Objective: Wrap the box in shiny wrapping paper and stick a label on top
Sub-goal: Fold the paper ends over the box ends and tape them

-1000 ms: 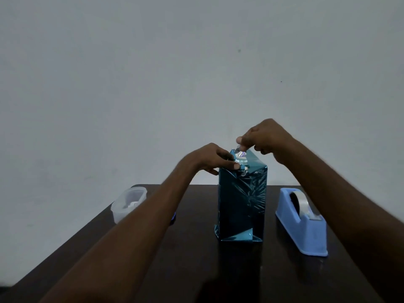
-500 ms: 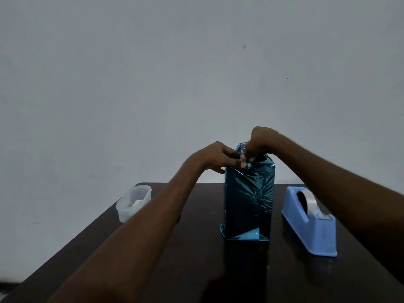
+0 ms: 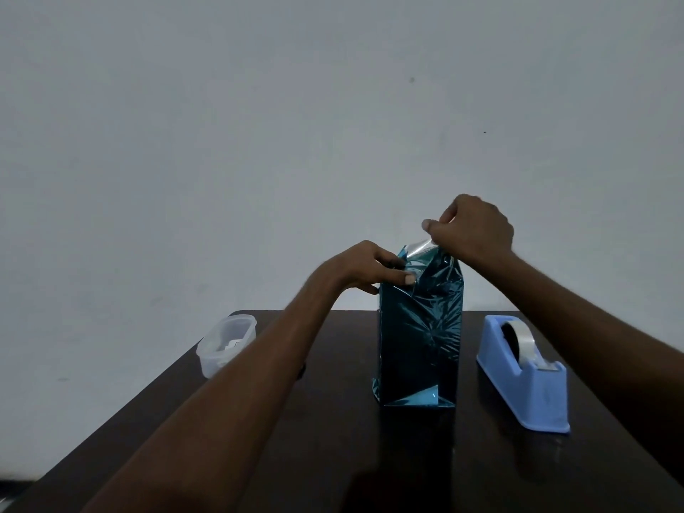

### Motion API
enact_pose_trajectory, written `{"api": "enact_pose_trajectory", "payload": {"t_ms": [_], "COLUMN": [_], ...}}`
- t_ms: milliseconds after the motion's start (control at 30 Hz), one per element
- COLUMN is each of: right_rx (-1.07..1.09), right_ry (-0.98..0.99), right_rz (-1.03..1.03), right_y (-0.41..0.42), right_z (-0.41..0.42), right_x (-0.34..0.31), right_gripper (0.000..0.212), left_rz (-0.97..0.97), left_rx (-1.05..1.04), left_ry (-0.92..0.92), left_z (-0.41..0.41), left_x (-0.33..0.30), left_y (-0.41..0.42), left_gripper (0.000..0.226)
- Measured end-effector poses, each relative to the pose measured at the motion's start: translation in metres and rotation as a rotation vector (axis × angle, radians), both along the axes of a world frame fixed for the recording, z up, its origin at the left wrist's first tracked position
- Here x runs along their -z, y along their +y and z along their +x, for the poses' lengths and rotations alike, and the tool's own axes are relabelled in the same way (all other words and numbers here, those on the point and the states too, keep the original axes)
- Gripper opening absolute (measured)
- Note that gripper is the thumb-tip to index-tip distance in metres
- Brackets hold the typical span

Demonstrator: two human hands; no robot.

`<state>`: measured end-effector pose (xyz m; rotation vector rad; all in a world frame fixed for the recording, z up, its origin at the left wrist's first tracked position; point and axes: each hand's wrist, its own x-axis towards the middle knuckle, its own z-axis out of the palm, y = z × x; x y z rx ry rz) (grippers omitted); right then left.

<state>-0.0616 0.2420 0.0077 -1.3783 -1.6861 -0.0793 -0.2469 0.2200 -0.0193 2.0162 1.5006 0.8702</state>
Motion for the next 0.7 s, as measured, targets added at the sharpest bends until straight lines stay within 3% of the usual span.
{"api": "enact_pose_trajectory", "payload": {"t_ms": [100, 167, 200, 400, 567, 700], "right_rx": [-0.145, -0.25, -0.282, -0.329, -0.326, -0.357], "right_ry": [0.104, 0.143, 0.168, 0.29, 0.274, 0.239], "right_rz": [-0.526, -0.877, -0.952, -0.842, -0.878, -0.895], "right_y": [0.006, 0.007, 0.008, 0.009, 0.005, 0.002], "right_z": [0.0, -0.001, -0.002, -0.005, -0.007, -0.013], "right_x": [0.01, 0.018, 0.02, 0.022, 0.019, 0.021], "right_gripper": [0.062, 0.06, 0.058, 0.025, 0.039, 0.049], "left_rz": [-0.011, -0.009, -0.006, 0.002, 0.004, 0.008], "left_rx": [-0.001, 0.003, 0.002, -0.004, -0.008, 0.017], "left_ry": [-0.019, -0.026, -0.028, -0.032, -0.018, -0.037], "left_z": [0.0, 0.0, 0.0, 0.001, -0.001, -0.001], "left_x": [0.0, 0.001, 0.001, 0.001, -0.001, 0.002], "left_y": [-0.001, 0.0, 0.0, 0.0, -0.001, -0.001], "left_gripper": [0.051, 0.049, 0.048, 0.049, 0.051, 0.04]}}
